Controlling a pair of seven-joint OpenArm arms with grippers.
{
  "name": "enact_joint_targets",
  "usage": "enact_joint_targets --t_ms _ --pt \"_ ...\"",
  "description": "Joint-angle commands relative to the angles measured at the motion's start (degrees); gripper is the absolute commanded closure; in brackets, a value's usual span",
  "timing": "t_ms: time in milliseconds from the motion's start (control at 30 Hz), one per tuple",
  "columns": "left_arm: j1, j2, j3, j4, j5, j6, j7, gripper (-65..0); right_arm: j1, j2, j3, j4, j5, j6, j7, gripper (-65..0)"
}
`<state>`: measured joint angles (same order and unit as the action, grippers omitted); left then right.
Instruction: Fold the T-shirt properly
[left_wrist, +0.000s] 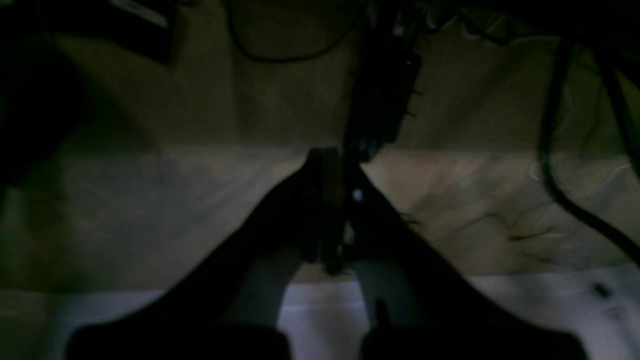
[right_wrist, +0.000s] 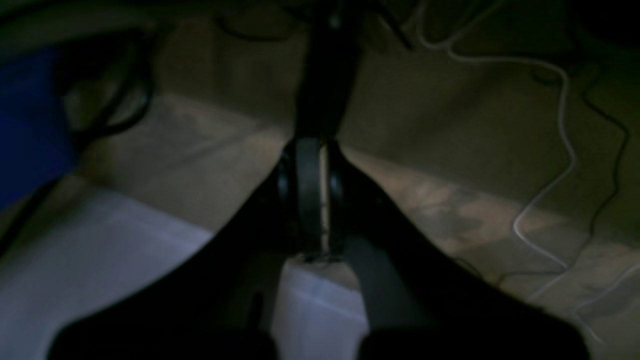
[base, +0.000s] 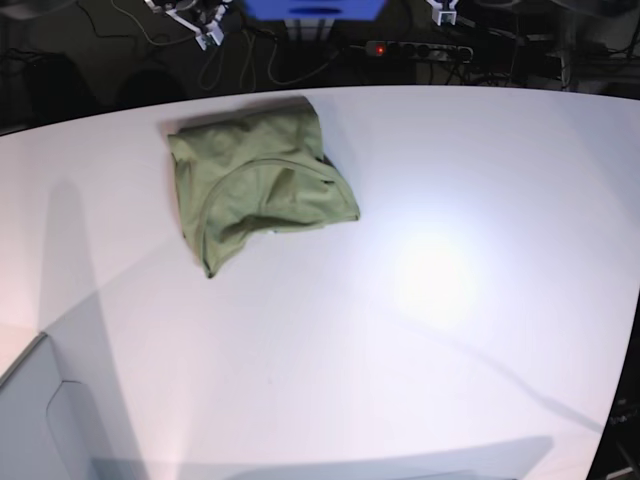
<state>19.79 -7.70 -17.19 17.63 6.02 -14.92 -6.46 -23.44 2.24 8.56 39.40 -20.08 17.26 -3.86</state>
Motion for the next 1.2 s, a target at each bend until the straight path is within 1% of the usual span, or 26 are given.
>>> enact_joint_targets --t_ms 0,33,133,233,267,333,400,467,533,667,1167 --pt "0.30 -0.16 -0.08 -0.79 0.88 -0.34 -0.27 0.0 0.45 0.27 -1.48 -2.08 -0.10 -3.15 1.18 0.0" --pt "-0.14 -0.16 -0.08 -1.06 1.32 -0.34 -0.27 0.0 1.33 0.18 -2.71 -4.72 -0.10 -6.84 2.58 0.0" --pt "-1.29 -0.16 -0.08 -1.50 2.02 -0.34 -0.27 0.0 4.94 -0.26 -5.88 -13.16 -0.10 -19.41 7.42 0.0" --pt "-2.69 -0.08 0.71 -1.76 2.02 -0.25 -0.09 0.0 7.75 -1.49 -6.14 -19.49 -0.10 -30.05 11.81 0.0" --pt "-3.31 -0.08 2.29 -1.76 2.02 -0.25 0.26 0.0 8.54 -1.67 -6.14 -21.16 -0.10 -33.21 13.13 0.0" --pt "-4.63 -0.08 5.89 -1.76 1.41 -0.25 2.46 0.0 9.60 -1.84 -6.14 -23.18 -0.10 -38.49 15.15 0.0" --pt "-5.33 0.28 7.30 -1.76 1.41 -0.25 3.34 0.0 9.95 -2.02 -6.14 -23.88 -0.01 -41.30 16.03 0.0" --pt "-5.42 0.54 7.39 -1.76 1.41 -0.25 3.51 0.0 9.95 -2.55 -6.14 -23.62 -0.01 -42.97 16.03 0.0" --pt "-5.51 1.51 7.48 -1.76 1.67 -0.25 3.51 0.0 9.95 -2.55 -6.14 -23.70 -0.01 -43.41 16.03 0.0" --pt "-5.95 2.30 7.56 -1.67 1.93 -0.25 3.51 0.0 10.12 -2.55 -6.14 -23.70 -0.01 -43.32 16.03 0.0" --pt "-6.56 2.39 7.48 -1.76 1.49 -0.25 3.60 0.0 11.97 -2.37 -6.23 -24.06 -0.01 -43.15 16.03 0.0"
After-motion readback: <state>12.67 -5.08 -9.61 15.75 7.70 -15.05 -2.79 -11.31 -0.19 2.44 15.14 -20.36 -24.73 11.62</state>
